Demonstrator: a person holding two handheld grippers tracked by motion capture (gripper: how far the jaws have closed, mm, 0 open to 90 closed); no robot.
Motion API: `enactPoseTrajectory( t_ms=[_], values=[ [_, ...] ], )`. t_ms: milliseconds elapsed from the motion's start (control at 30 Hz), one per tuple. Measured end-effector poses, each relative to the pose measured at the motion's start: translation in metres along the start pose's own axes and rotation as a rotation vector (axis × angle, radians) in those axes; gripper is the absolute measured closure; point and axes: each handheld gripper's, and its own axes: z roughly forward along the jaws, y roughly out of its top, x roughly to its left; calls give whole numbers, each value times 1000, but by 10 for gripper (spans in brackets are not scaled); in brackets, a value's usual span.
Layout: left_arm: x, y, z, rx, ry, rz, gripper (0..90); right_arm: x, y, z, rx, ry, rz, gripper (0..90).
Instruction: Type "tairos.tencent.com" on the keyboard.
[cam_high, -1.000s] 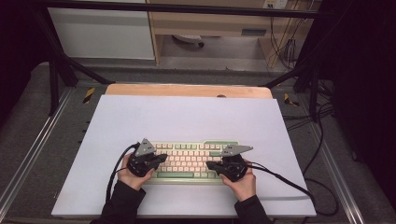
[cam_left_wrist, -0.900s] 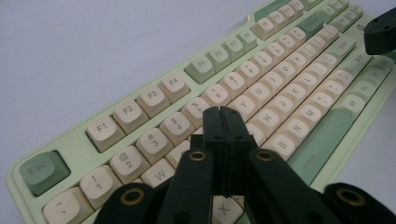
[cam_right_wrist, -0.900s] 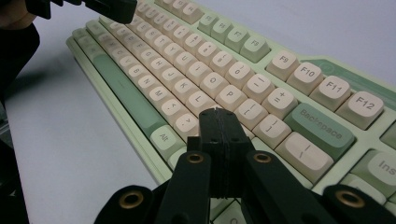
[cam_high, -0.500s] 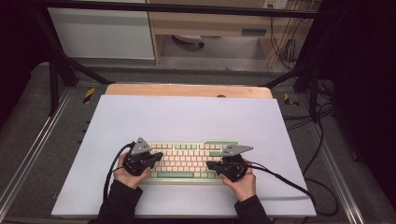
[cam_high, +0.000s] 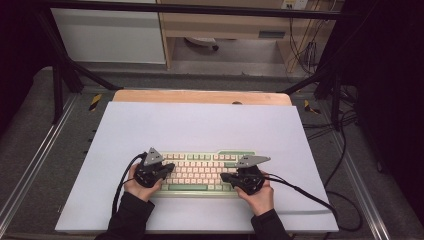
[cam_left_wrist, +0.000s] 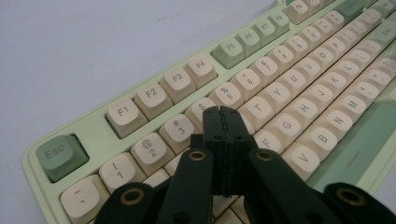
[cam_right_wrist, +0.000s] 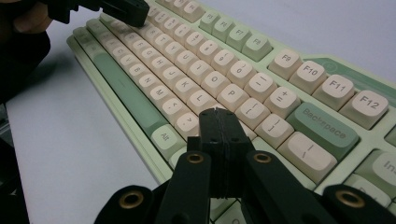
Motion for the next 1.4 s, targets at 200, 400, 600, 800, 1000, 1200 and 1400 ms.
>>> enactPoseTrajectory(
  t_ms=[200, 400, 600, 800, 1000, 1200, 1400],
  values=[
    [0, -1, 1, 1, -1, -1, 900, 0, 0, 0, 0, 0, 0, 900],
    [0, -2, 2, 4, -2, 1, 900, 0, 0, 0, 0, 0, 0, 900],
    [0, -3, 4, 6, -6, 2, 900, 0, 0, 0, 1, -1, 0, 900],
    [-1, 0, -2, -7, -9, 4, 900, 0, 0, -1, -3, -3, -3, 900],
    [-2, 0, -8, -9, -19, 6, 900, 1, 0, 0, -7, 5, 4, 900],
    [-2, 0, -13, -15, -26, 12, 899, 4, 2, 1, -15, 14, 8, 900],
    [0, 1, -17, -21, -34, 0, 900, 9, 5, 3, -15, 21, -1, 900]
  ],
)
